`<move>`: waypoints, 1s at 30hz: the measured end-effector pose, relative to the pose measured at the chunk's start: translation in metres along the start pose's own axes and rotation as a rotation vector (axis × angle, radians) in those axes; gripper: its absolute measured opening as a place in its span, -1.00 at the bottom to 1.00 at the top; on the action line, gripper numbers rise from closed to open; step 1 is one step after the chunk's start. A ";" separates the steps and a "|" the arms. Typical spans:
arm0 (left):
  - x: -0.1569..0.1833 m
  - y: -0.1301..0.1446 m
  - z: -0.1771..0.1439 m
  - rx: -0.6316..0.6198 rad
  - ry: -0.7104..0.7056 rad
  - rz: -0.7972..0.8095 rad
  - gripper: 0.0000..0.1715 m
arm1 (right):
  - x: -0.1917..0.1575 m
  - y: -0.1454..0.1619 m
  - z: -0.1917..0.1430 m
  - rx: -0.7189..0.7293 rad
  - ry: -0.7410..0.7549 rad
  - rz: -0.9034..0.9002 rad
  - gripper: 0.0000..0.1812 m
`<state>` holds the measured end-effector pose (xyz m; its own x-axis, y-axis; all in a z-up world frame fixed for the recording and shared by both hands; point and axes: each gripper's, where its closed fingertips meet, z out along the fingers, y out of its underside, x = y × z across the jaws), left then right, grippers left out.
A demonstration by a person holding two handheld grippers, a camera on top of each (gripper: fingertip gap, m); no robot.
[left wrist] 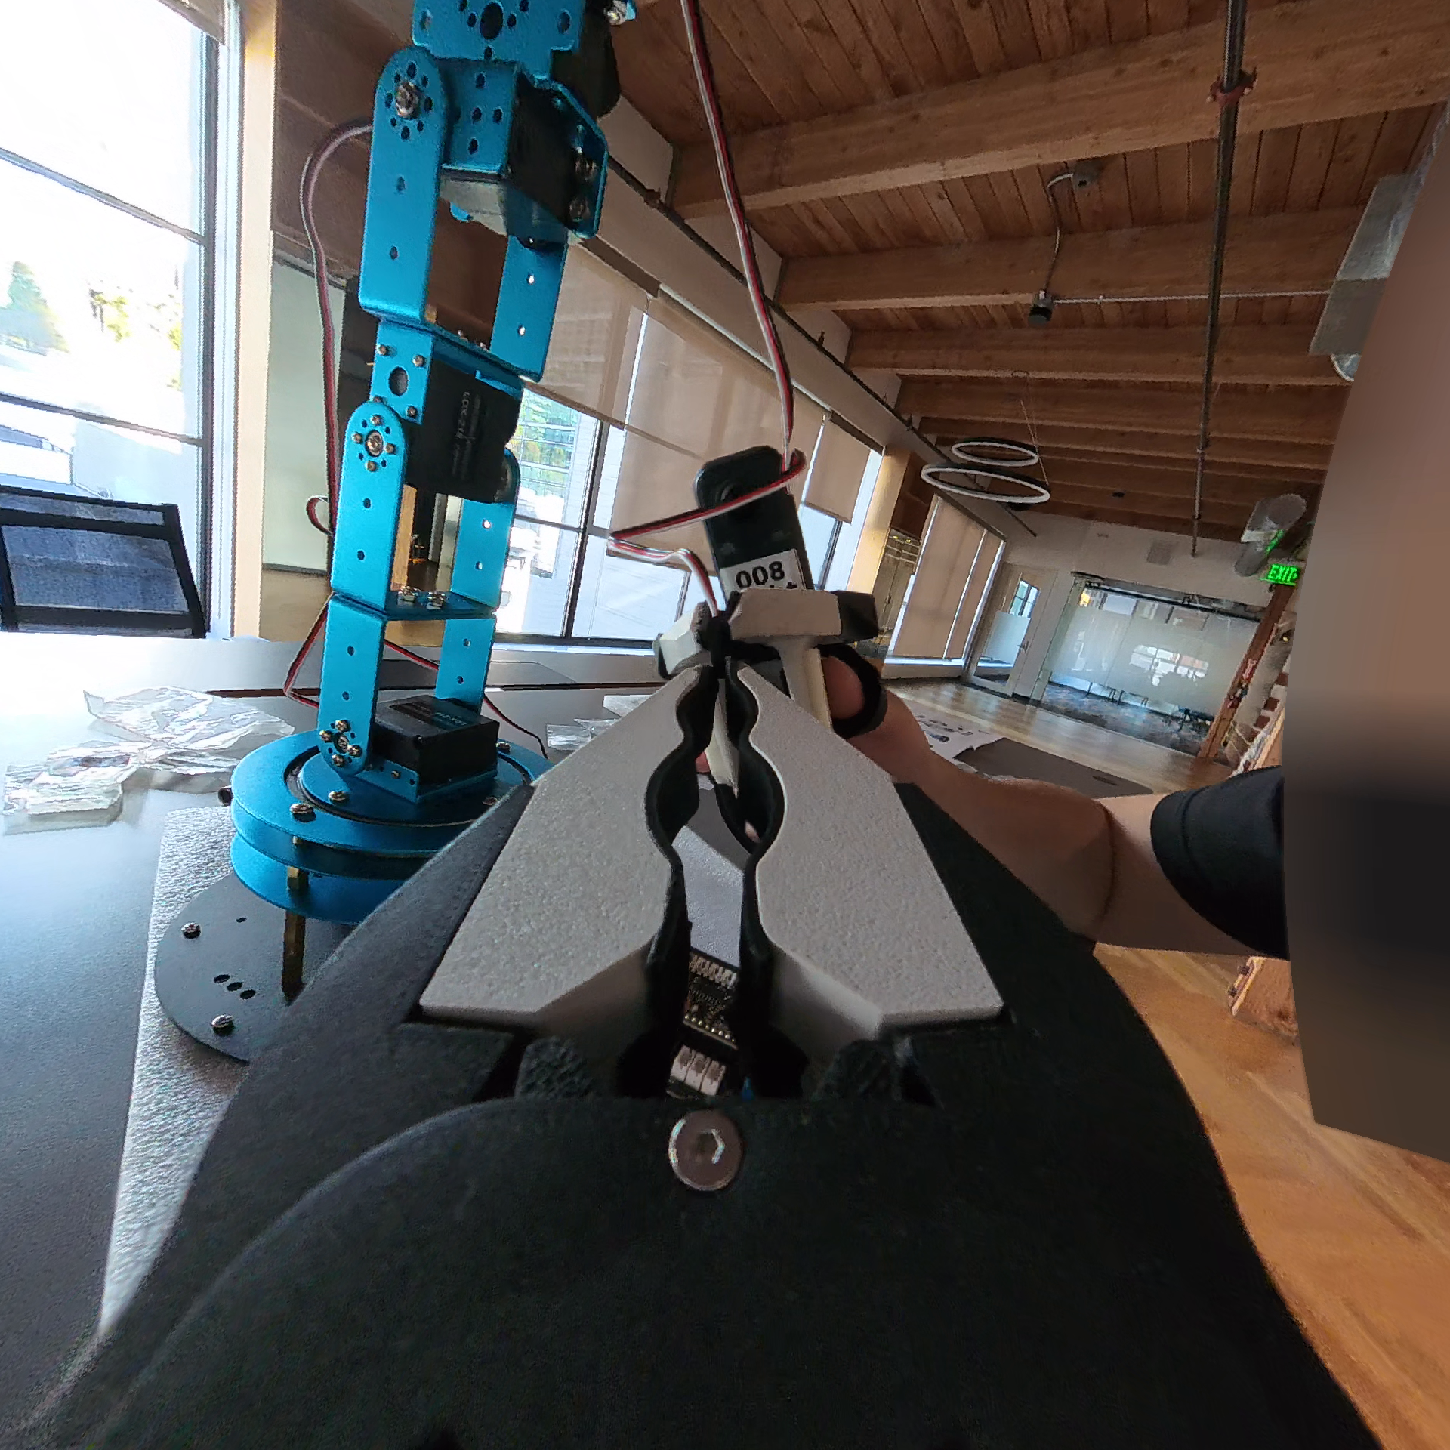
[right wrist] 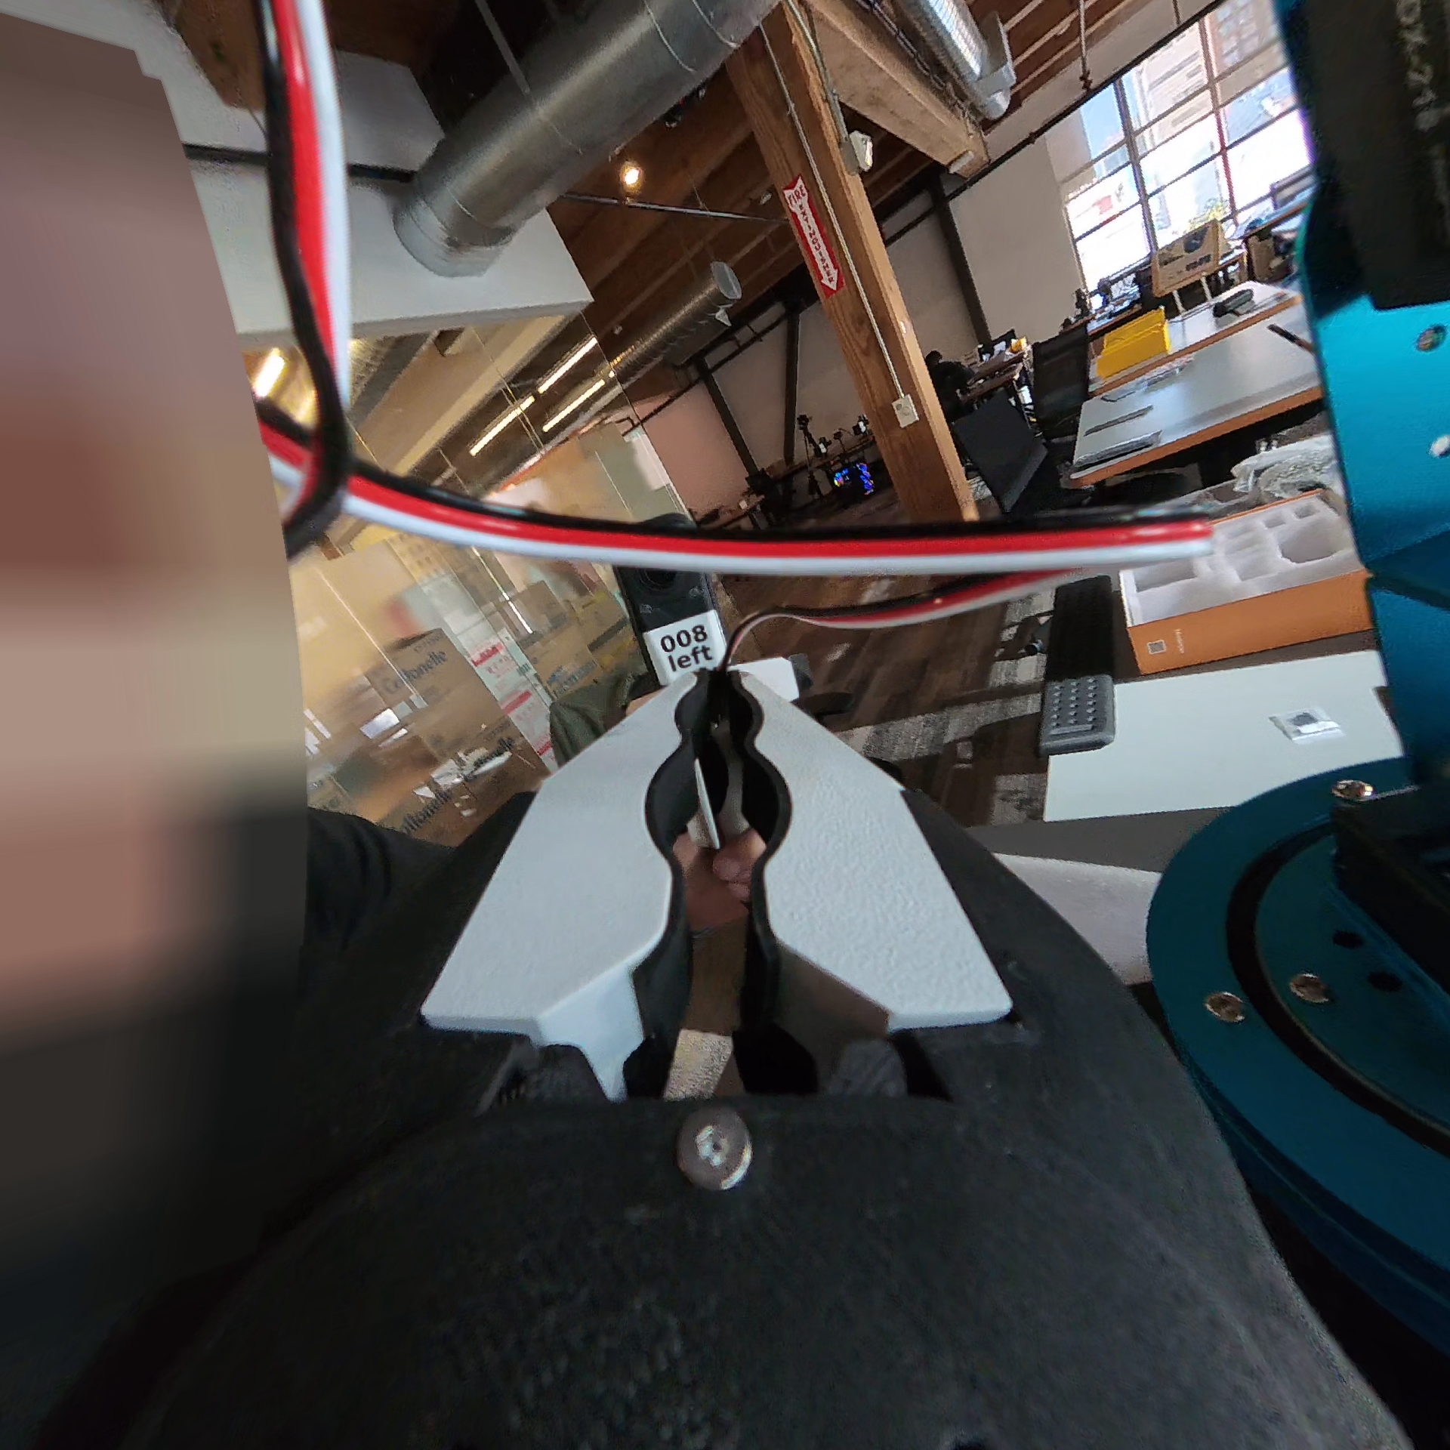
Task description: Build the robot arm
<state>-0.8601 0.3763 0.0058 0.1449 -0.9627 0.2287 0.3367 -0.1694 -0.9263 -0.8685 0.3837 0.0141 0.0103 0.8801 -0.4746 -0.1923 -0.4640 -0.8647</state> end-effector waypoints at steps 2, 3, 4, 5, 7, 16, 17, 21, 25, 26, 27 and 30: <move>0.001 0.000 0.000 0.007 -0.002 0.000 -1.00 | -0.003 0.000 0.000 -0.016 -0.002 -0.015 -0.92; 0.002 0.000 0.000 0.011 -0.002 0.008 -1.00 | -0.004 0.002 0.001 -0.028 -0.002 -0.013 -0.92; 0.003 0.000 -0.001 0.015 0.001 0.012 -1.00 | -0.004 0.002 0.001 -0.036 0.002 -0.021 -0.96; 0.003 0.000 -0.001 0.016 0.003 0.014 -1.00 | -0.003 0.003 0.001 -0.039 0.008 -0.027 -0.98; 0.000 0.003 -0.002 0.013 0.010 0.024 -0.99 | 0.000 0.005 0.002 -0.057 0.028 -0.032 -0.98; -0.045 0.025 -0.035 -0.070 -0.015 -0.075 -0.75 | 0.045 0.062 -0.018 -0.501 0.283 -0.328 -0.97; -0.045 0.023 -0.036 -0.064 0.012 -0.114 -0.78 | 0.045 0.067 -0.019 -0.543 0.293 -0.323 -0.98; -0.055 0.029 -0.033 -0.099 0.057 -0.237 -0.85 | 0.046 0.078 -0.026 -0.662 0.339 -0.331 -1.00; -0.064 0.031 -0.032 -0.096 0.100 -0.392 -0.83 | 0.056 0.085 -0.035 -0.707 0.362 -0.301 -0.97; -0.066 0.030 -0.033 -0.078 0.106 -0.429 -0.82 | 0.056 0.087 -0.035 -0.711 0.344 -0.297 -0.98; -0.068 0.027 -0.036 -0.053 0.112 -0.458 -0.82 | 0.057 0.088 -0.035 -0.717 0.337 -0.301 -0.97; -0.072 0.022 -0.040 -0.012 0.101 -0.464 -0.84 | 0.060 0.093 -0.035 -0.749 0.334 -0.337 -0.97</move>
<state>-0.9001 0.4339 -0.0429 -0.1099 -0.8006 0.5890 0.3335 -0.5879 -0.7370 -0.8517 0.3901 -0.1004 0.2587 0.9610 -0.0977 0.5644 -0.2324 -0.7921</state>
